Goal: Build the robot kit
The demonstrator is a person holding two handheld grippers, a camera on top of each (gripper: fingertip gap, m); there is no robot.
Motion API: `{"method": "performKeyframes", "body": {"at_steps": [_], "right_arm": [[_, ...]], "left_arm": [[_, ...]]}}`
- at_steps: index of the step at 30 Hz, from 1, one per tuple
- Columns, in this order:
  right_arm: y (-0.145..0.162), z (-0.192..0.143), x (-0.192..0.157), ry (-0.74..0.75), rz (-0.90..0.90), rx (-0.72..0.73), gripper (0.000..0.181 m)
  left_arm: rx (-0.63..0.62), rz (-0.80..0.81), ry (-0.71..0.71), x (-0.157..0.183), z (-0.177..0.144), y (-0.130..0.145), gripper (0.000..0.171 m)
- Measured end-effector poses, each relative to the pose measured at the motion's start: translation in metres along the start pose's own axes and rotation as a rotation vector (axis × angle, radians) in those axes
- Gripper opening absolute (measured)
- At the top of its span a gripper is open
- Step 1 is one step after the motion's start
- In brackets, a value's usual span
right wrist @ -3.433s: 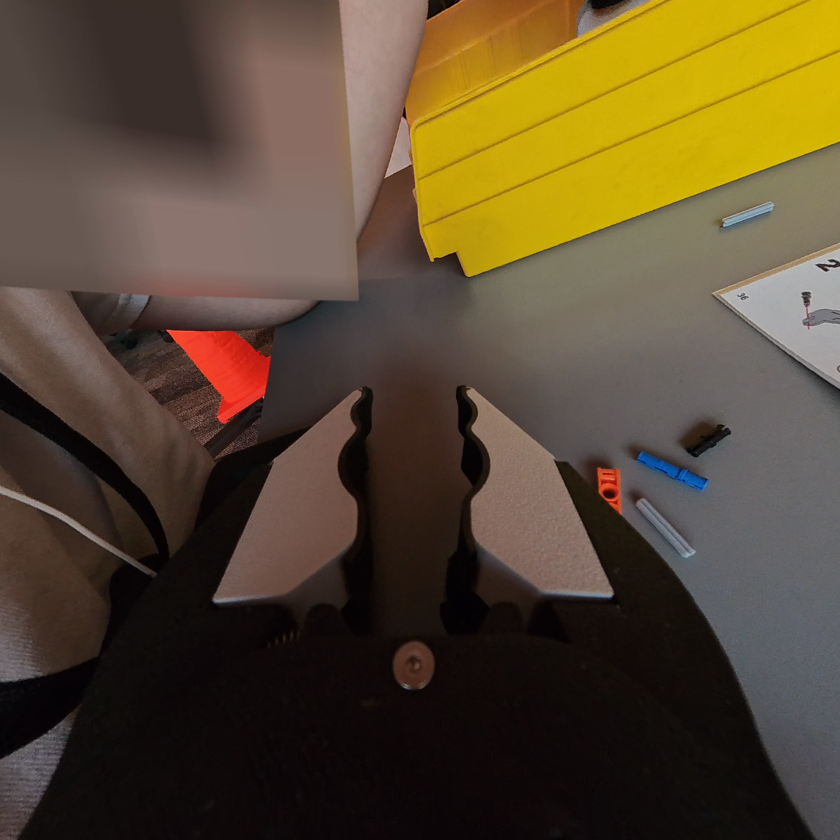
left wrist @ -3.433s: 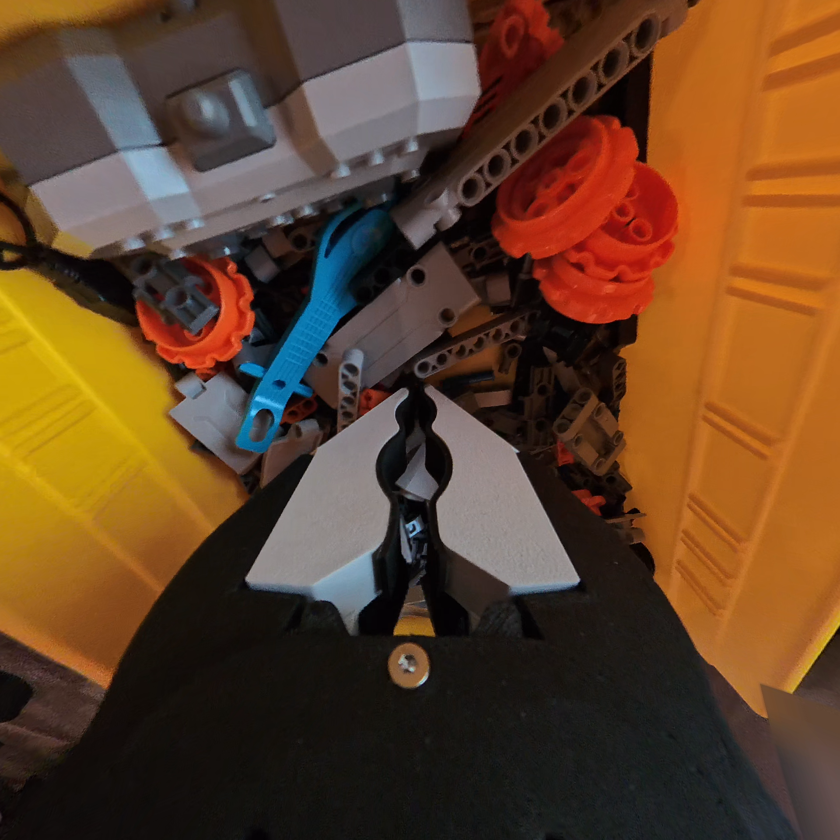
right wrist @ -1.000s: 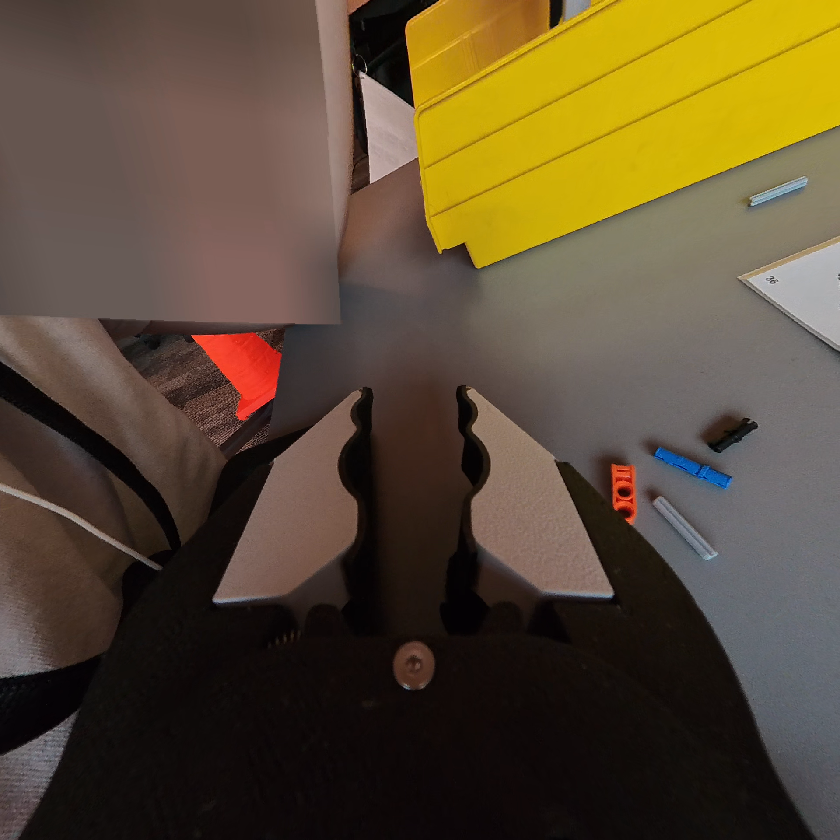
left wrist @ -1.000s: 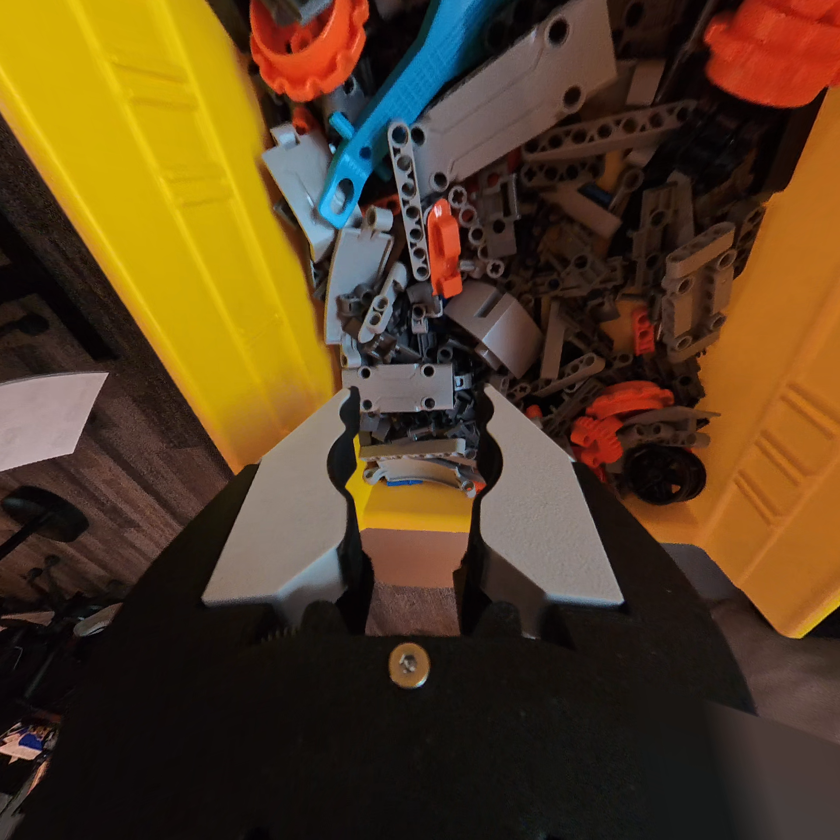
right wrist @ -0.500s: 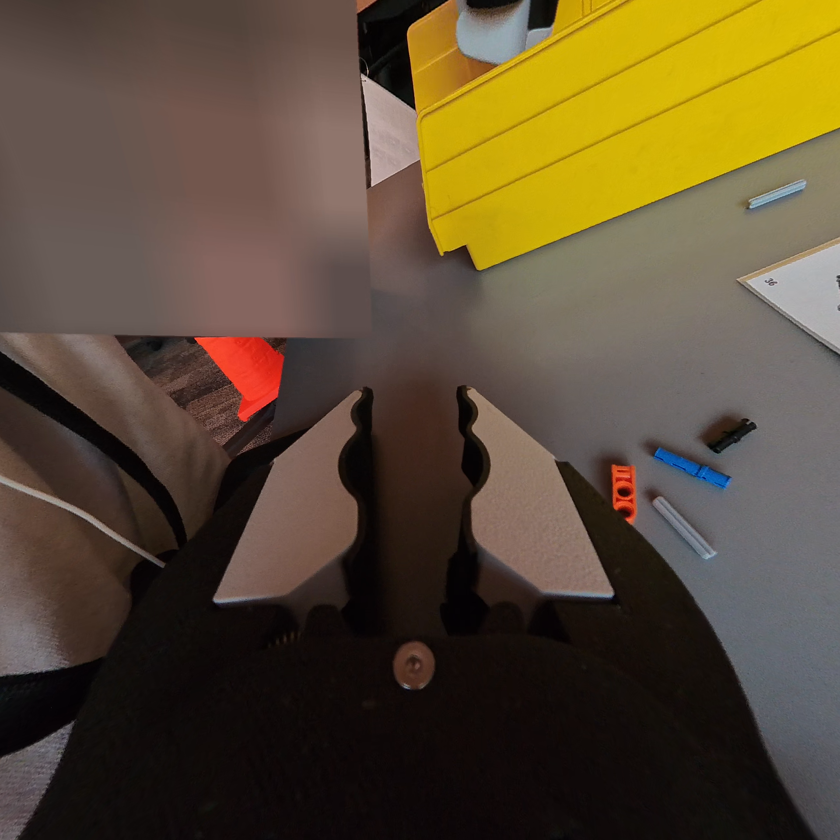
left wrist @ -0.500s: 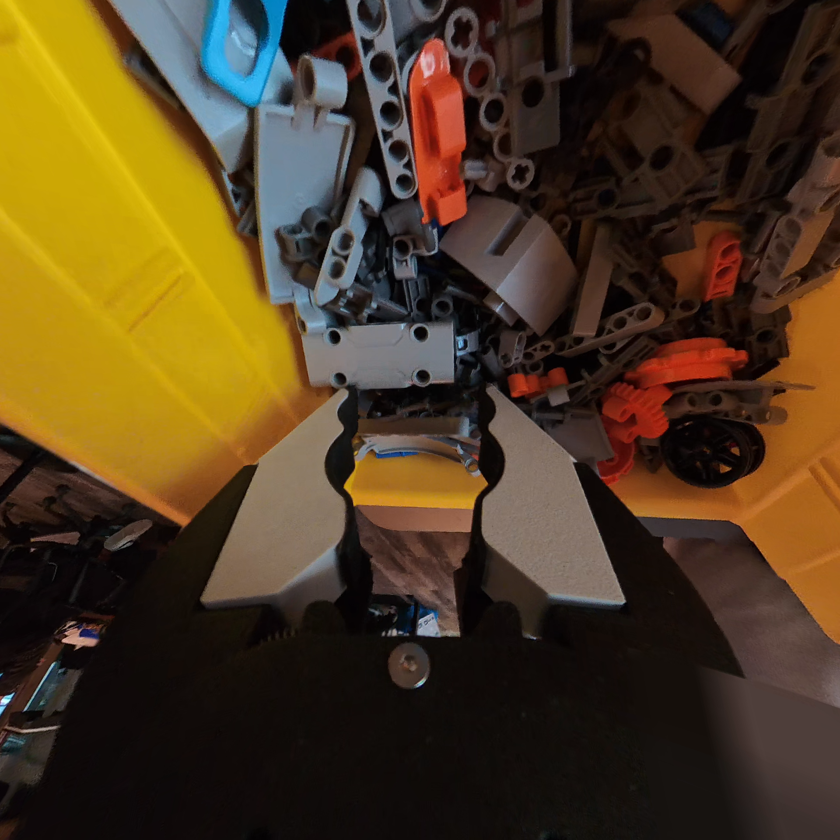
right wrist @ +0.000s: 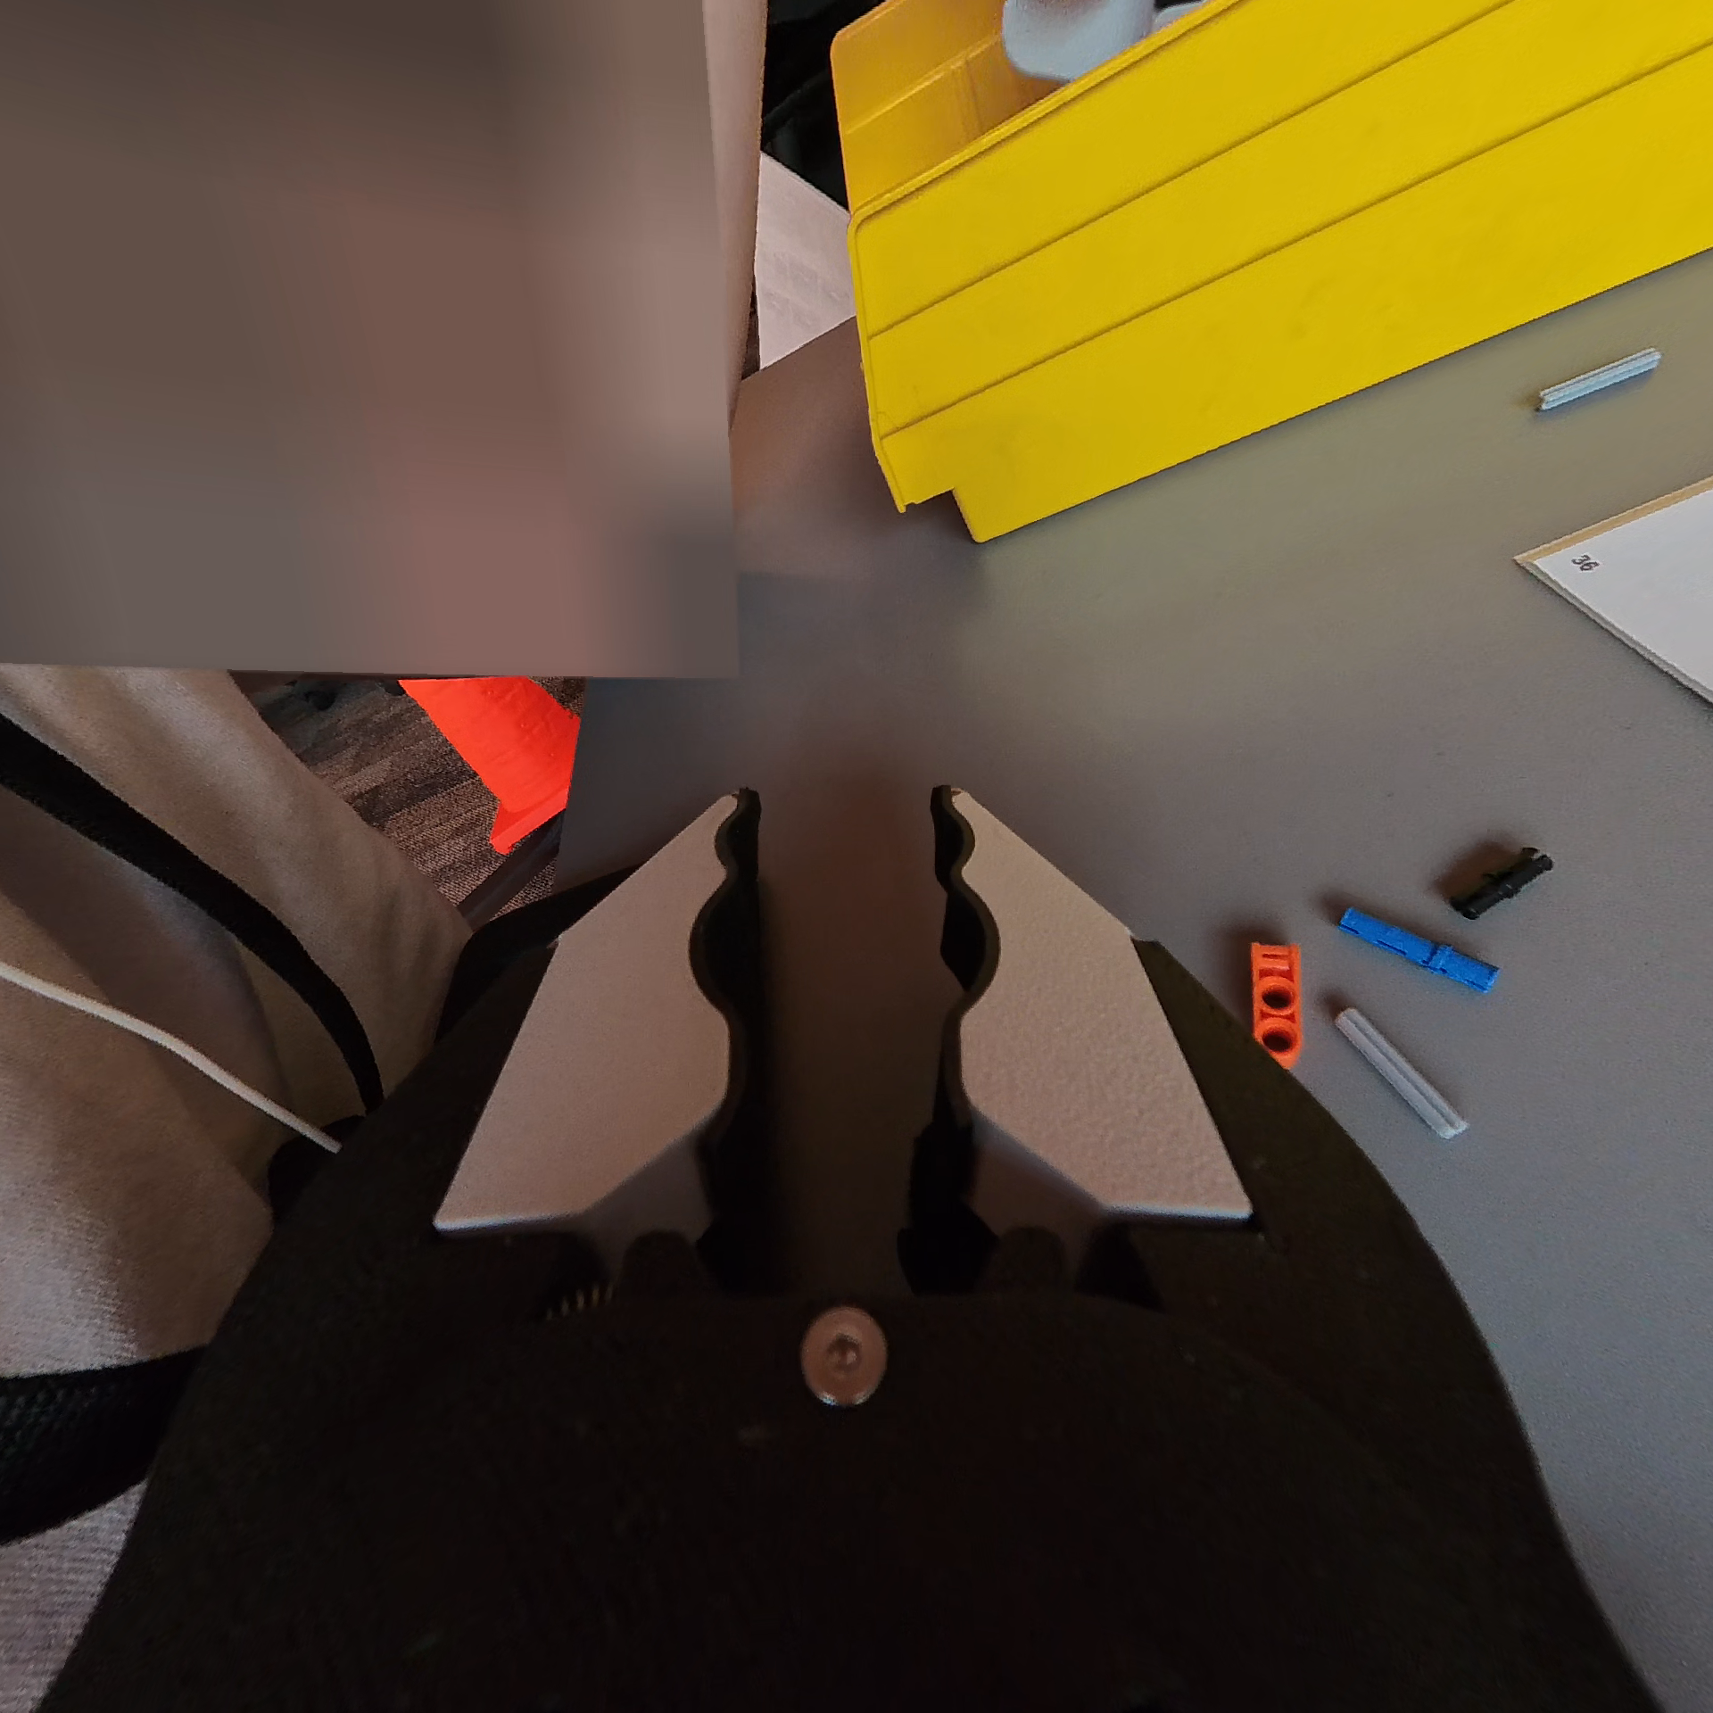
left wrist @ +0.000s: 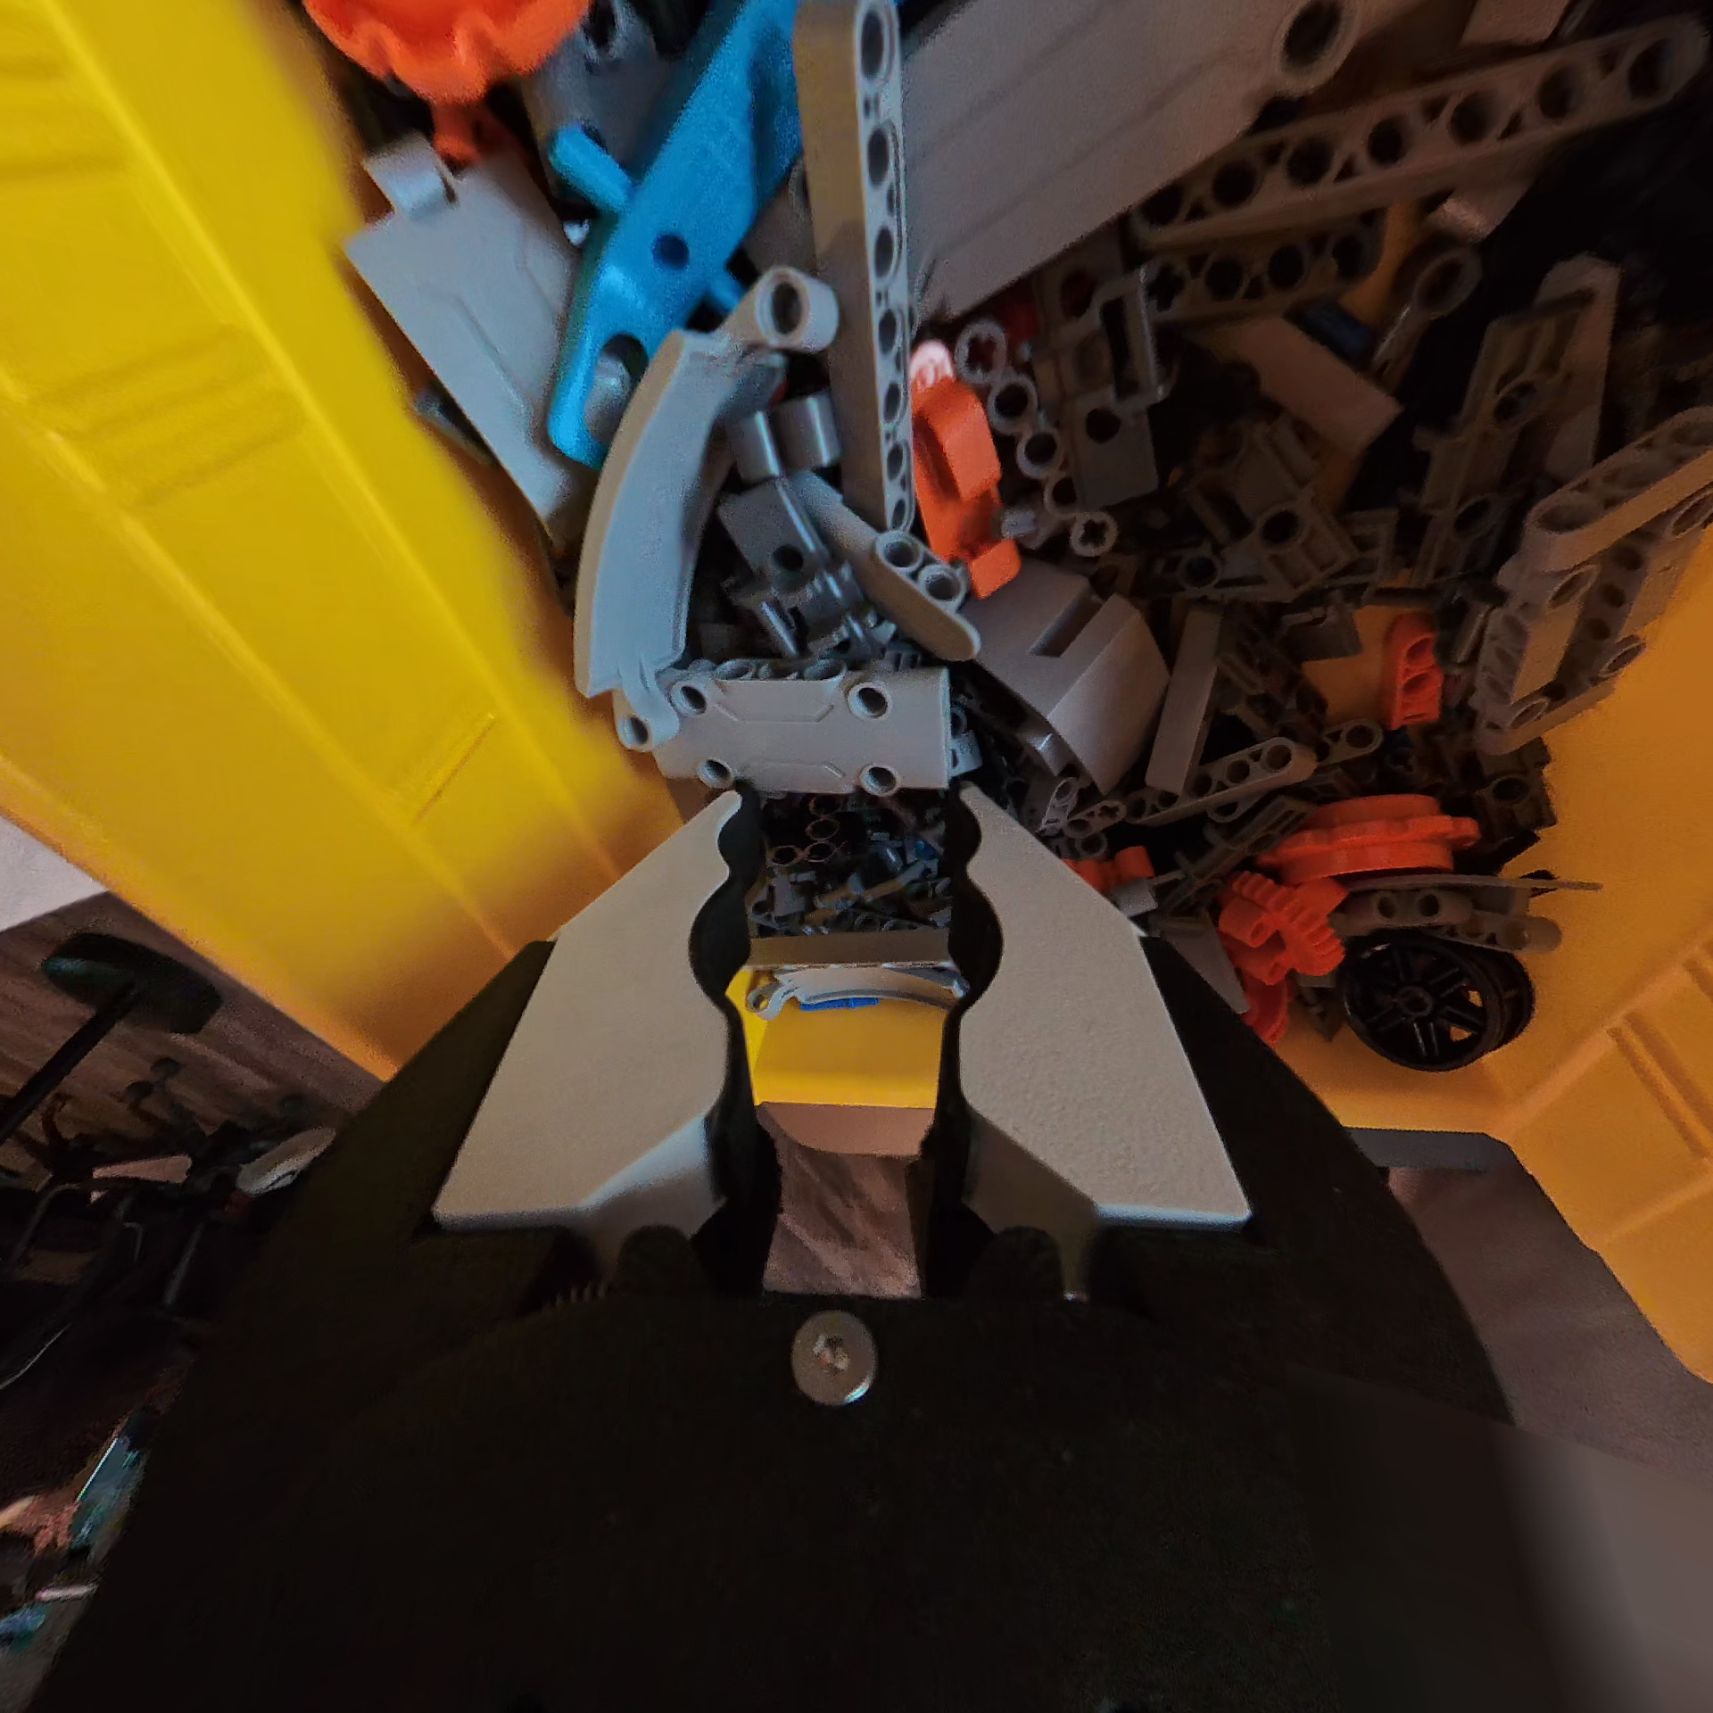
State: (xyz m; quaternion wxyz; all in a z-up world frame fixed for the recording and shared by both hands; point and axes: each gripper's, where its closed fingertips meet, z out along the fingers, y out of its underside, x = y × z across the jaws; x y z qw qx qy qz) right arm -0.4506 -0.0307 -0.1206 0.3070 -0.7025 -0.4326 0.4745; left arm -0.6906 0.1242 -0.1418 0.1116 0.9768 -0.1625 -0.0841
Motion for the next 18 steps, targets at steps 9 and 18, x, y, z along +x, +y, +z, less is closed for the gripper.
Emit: {"method": "performKeyframes", "body": {"at_steps": [9, 18], "right_arm": [[0.001, 0.000, 0.000, -0.002, 0.001, -0.004, 0.038], [0.001, 0.001, 0.000, -0.003, 0.001, -0.006, 0.038]], "left_arm": [[0.101, 0.012, 0.011, -0.002, -0.010, -0.017, 0.000], [0.143, 0.030, 0.033, 0.003, -0.014, -0.026, 0.000]]}}
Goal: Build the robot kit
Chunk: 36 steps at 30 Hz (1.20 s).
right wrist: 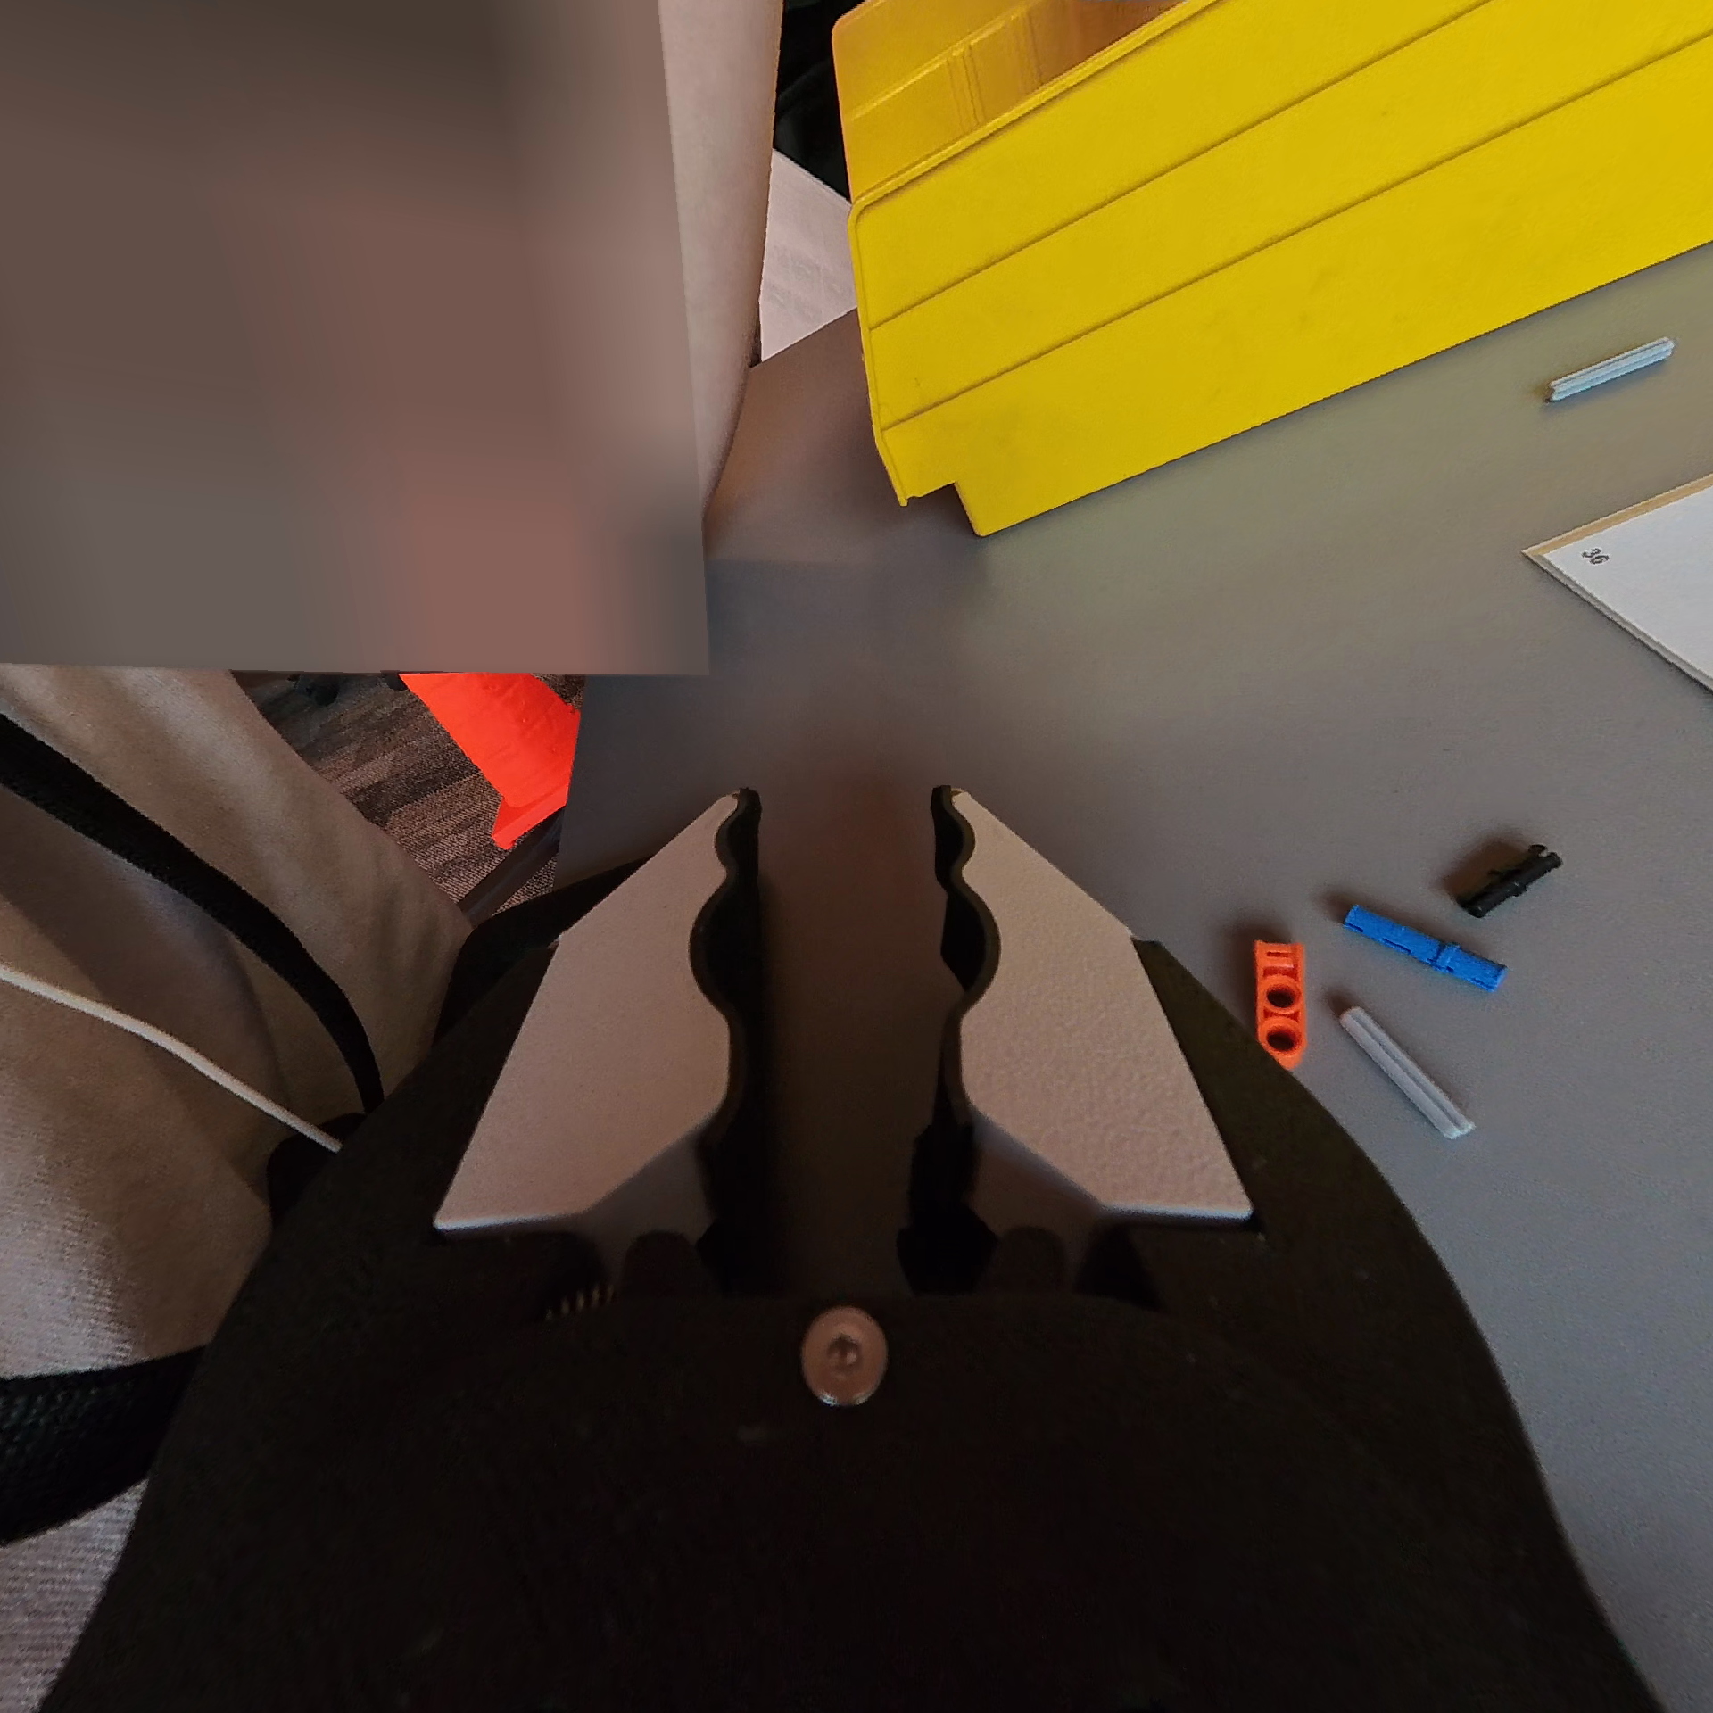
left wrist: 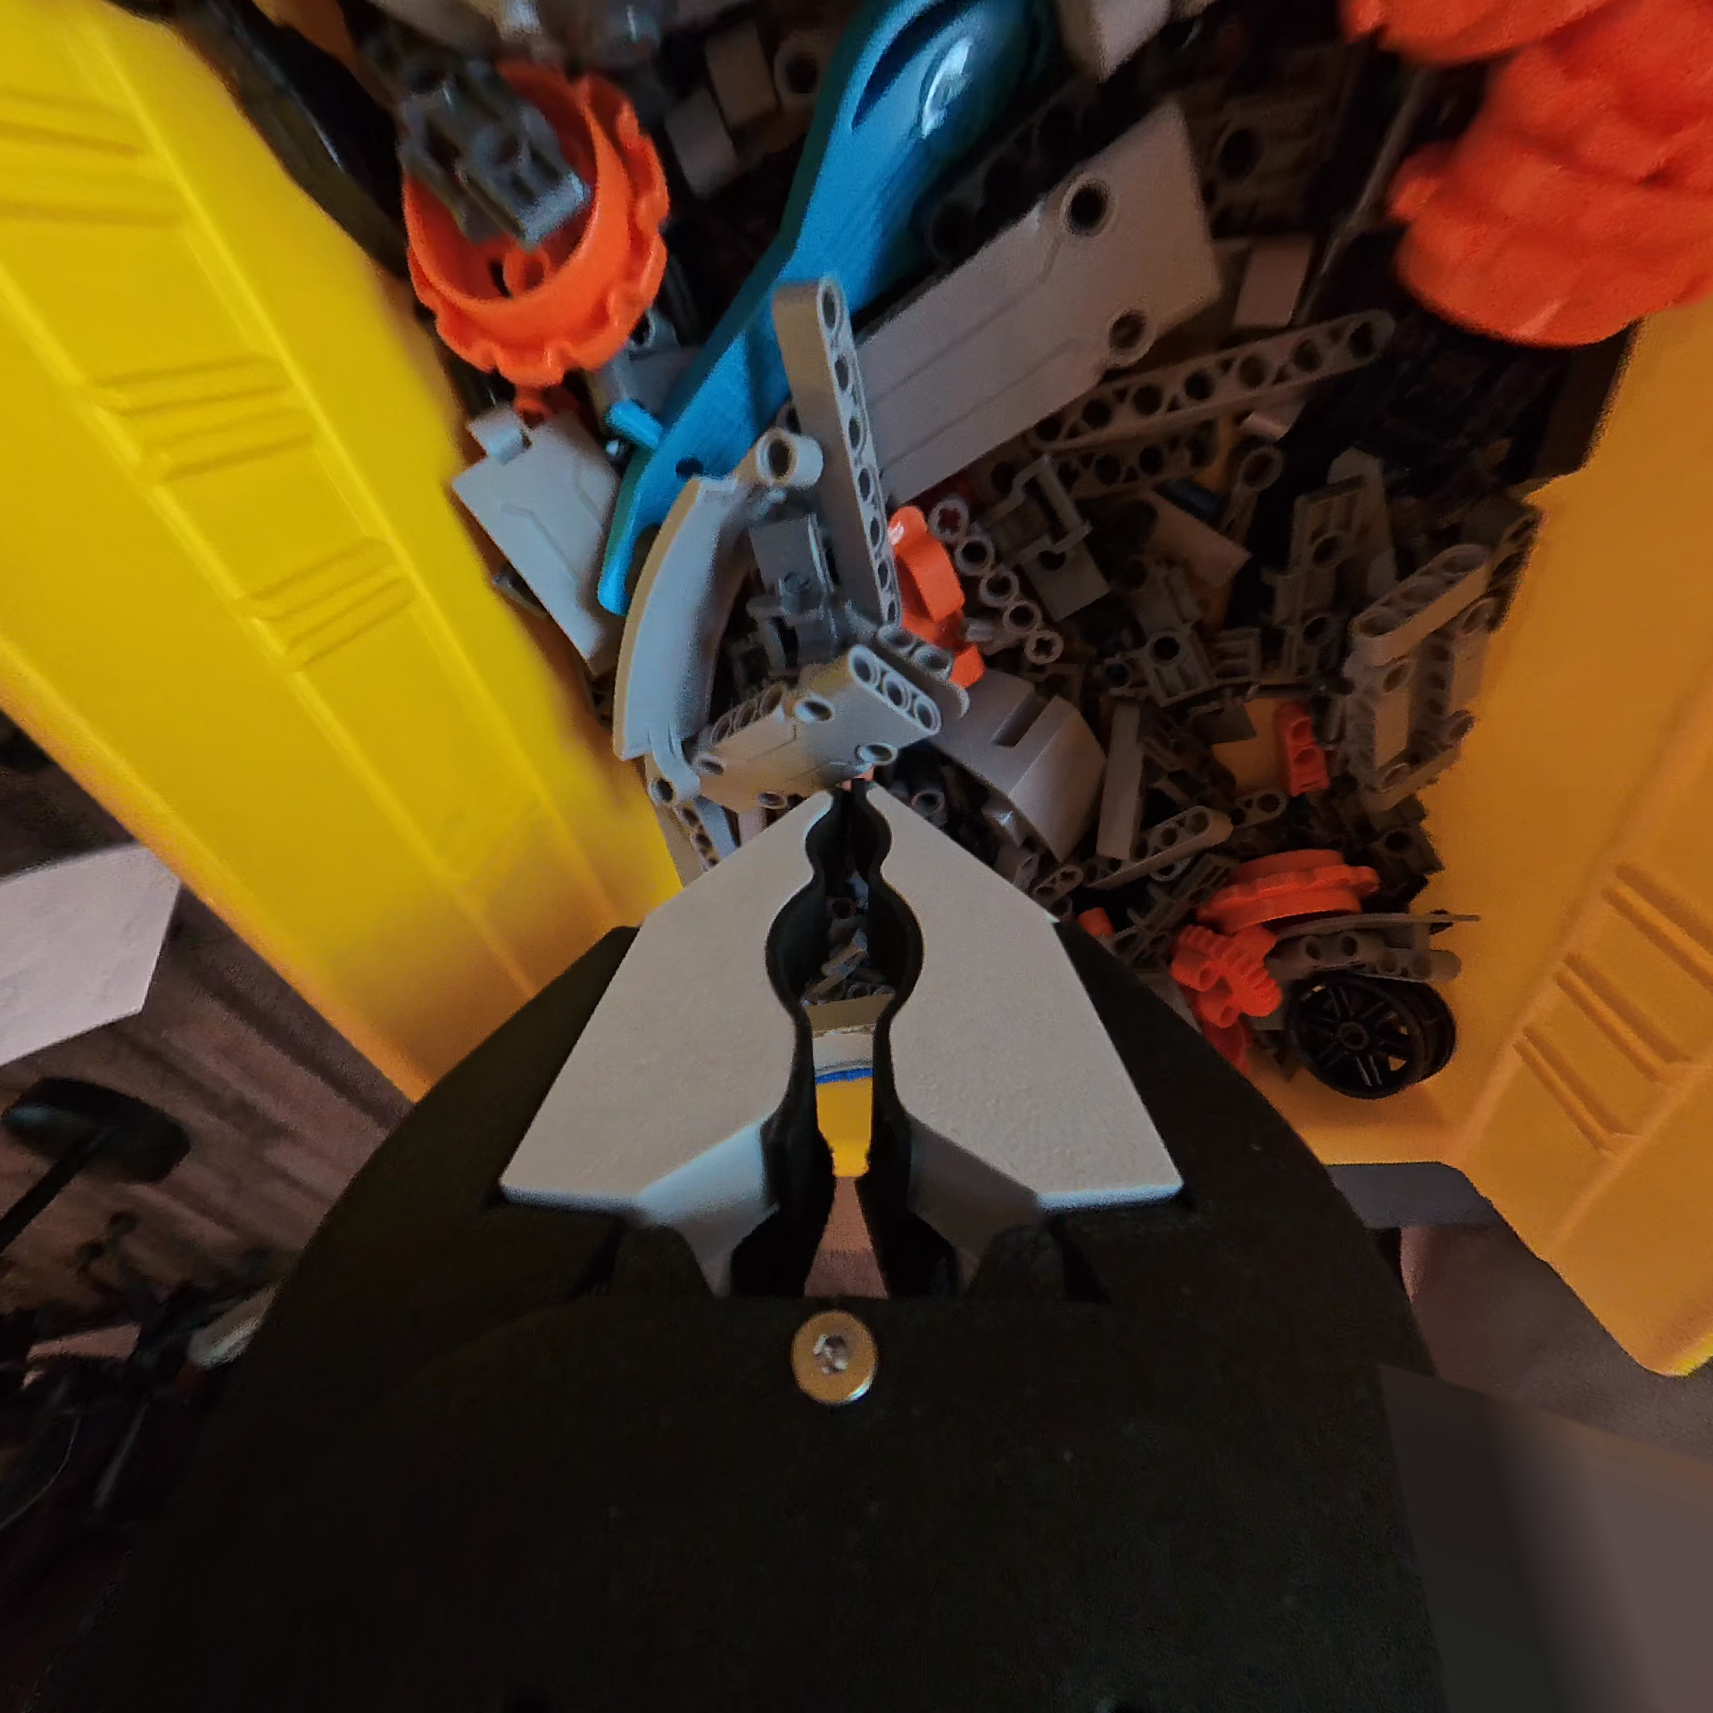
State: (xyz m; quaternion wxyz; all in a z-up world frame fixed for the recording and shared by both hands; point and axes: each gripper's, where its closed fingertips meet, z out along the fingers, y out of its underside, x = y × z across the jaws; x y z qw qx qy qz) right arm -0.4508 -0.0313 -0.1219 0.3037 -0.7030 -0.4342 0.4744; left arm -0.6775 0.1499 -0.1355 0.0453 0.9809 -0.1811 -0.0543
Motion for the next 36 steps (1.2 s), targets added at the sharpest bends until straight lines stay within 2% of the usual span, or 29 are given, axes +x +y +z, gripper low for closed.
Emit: {"method": "performKeyframes", "body": {"at_steps": [4, 7, 11, 16, 20, 26, 29, 30, 36], "right_arm": [[0.000, 0.000, 0.000, -0.001, 0.001, -0.001, 0.038], [0.001, 0.000, 0.000, -0.001, 0.000, -0.002, 0.038], [0.001, 0.001, 0.000, -0.002, 0.001, -0.005, 0.038], [0.001, 0.001, -0.001, -0.003, -0.001, -0.006, 0.038], [0.001, 0.001, -0.001, -0.004, 0.000, -0.008, 0.038], [0.002, 0.001, -0.001, -0.005, -0.002, -0.011, 0.038], [0.001, 0.001, -0.001, -0.006, 0.000, -0.009, 0.038], [0.001, 0.001, -0.001, -0.006, 0.001, -0.008, 0.038], [0.001, 0.001, -0.001, -0.008, 0.006, -0.008, 0.038]], "left_arm": [[0.121, 0.021, 0.029, 0.006, -0.014, -0.019, 0.000], [0.166, 0.036, 0.055, 0.011, -0.017, -0.028, 0.003], [0.200, 0.025, 0.098, 0.016, -0.021, -0.034, 0.052], [0.207, -0.066, 0.028, -0.006, -0.028, -0.023, 0.053], [0.116, -0.134, 0.000, -0.020, -0.017, -0.004, 0.062], [0.052, -0.097, 0.021, -0.018, 0.003, -0.010, 0.059], [0.040, -0.054, 0.012, -0.015, 0.007, -0.016, 0.046], [0.047, -0.033, 0.020, -0.010, 0.007, -0.018, 0.036], [0.114, 0.051, 0.041, 0.010, -0.003, -0.034, 0.036]]}}
